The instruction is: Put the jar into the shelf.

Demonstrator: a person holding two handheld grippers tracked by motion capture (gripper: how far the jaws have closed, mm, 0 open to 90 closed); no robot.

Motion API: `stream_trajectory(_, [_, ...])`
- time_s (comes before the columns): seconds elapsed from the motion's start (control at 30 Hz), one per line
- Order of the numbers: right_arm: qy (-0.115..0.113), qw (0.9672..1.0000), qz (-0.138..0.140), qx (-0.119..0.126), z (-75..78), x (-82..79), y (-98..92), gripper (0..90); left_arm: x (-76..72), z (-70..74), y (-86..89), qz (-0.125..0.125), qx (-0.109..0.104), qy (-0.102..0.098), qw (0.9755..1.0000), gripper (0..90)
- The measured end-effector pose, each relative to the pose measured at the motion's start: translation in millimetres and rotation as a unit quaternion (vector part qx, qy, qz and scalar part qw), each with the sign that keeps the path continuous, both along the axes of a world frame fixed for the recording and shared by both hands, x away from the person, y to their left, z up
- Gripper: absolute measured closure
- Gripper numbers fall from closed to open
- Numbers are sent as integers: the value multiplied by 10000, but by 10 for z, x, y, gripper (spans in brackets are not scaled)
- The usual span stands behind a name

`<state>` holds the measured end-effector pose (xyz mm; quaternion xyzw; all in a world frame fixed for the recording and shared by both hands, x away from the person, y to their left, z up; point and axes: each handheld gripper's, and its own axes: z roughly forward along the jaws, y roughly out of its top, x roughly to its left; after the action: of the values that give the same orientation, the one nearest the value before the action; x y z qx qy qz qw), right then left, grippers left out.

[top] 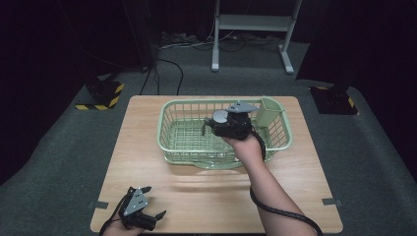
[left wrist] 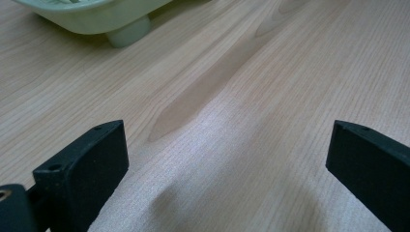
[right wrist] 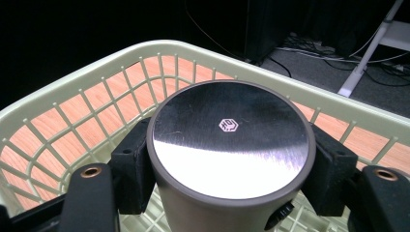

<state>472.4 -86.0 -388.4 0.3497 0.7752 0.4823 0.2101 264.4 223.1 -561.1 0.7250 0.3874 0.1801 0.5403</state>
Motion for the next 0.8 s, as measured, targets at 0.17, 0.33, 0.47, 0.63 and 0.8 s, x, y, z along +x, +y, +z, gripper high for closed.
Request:
stream_trajectory(0.17, [60,9999,76,33,0,8,13,233,-1,1,0,7,-35,4,10000,17])
stream_trajectory(0.33, [32,9997,162,160,5,1,46,64,-1,1,1,-3,-2,-3,10000,18])
stream_trajectory(0.47, [-6,9997,1,255,9,-5,39,0,-2,0,1,-7,7,-5,10000,18])
stream_trajectory(0.63, [-134,9992,-1,369,37,-53,22,0,1,0,0,-7,-5,6,10000,18])
stream_trajectory(0.8, [-263,9983,56,526,95,-135,6,0,0,-1,-4,-10,7,4,10000,18])
